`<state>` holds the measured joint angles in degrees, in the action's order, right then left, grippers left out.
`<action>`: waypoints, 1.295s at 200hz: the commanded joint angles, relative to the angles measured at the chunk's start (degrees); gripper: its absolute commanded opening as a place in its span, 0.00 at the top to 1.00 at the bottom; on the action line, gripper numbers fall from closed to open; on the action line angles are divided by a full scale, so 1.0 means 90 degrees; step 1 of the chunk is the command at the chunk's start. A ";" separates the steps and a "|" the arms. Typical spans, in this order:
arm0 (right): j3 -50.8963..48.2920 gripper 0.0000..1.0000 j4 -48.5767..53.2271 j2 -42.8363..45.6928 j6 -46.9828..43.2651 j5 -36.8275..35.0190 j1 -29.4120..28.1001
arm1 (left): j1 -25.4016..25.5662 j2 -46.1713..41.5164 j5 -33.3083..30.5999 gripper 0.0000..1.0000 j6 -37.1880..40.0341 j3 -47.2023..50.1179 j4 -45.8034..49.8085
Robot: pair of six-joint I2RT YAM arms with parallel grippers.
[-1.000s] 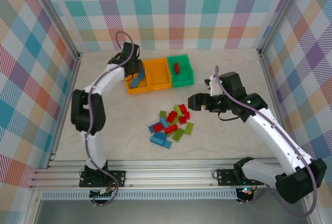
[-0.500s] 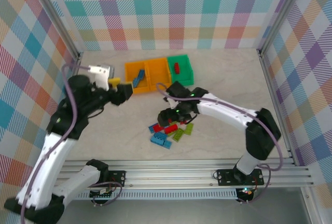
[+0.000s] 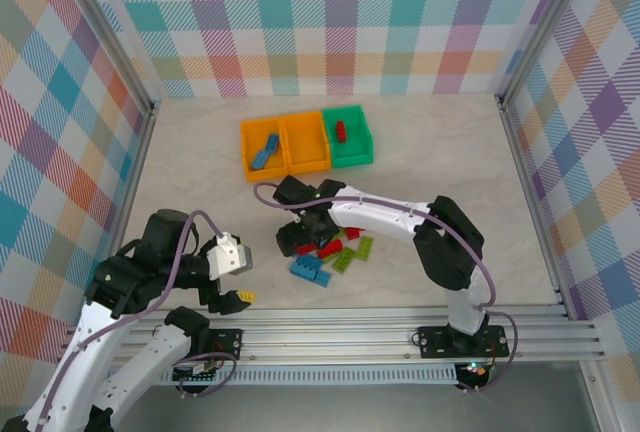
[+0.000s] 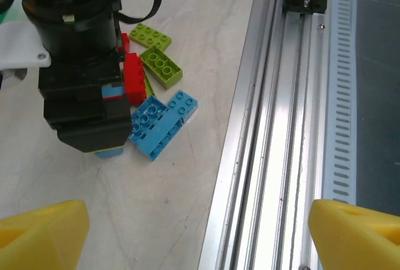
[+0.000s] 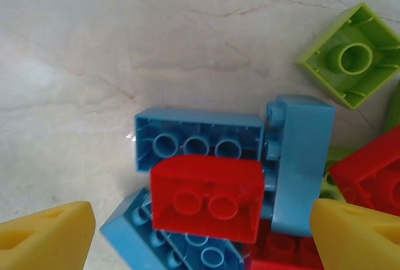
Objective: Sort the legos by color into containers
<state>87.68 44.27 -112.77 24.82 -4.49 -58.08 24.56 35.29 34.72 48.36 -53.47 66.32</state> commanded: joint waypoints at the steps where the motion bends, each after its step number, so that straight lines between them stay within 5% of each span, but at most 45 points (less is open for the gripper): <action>1: 0.0160 0.14 0.0276 -0.0263 0.0163 -0.0234 -0.0116 | 0.0103 0.0031 0.0216 0.07 0.0560 -0.0065 0.0219; 89: 0.0238 0.55 0.0285 -0.0312 0.0308 -0.0554 -0.0153 | 0.0229 0.0112 0.0103 0.00 0.0535 0.0052 -0.0052; 137: -0.0182 0.56 -0.0222 0.0995 0.0412 -0.0656 0.0203 | 0.0231 0.0045 0.0131 0.00 0.0422 0.0124 -0.0436; 174: -0.0273 0.56 -0.1102 0.1527 0.0309 -0.0447 0.1693 | 0.0230 -0.0073 -0.0061 0.00 -0.0463 0.0386 -0.1499; 213: 0.0493 0.56 -0.1833 0.0586 0.0057 -0.0398 0.3150 | 0.0230 -0.0083 -0.0310 0.00 -0.1161 0.0521 -0.2046; 259: 0.2707 0.51 -0.1088 -0.1317 -0.0282 -0.0263 0.3583 | 0.0231 -0.0047 -0.0381 0.00 -0.1434 0.0542 -0.2179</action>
<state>103.28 30.96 -118.41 24.80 -8.40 -25.61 25.91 35.03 31.83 38.33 -49.21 49.12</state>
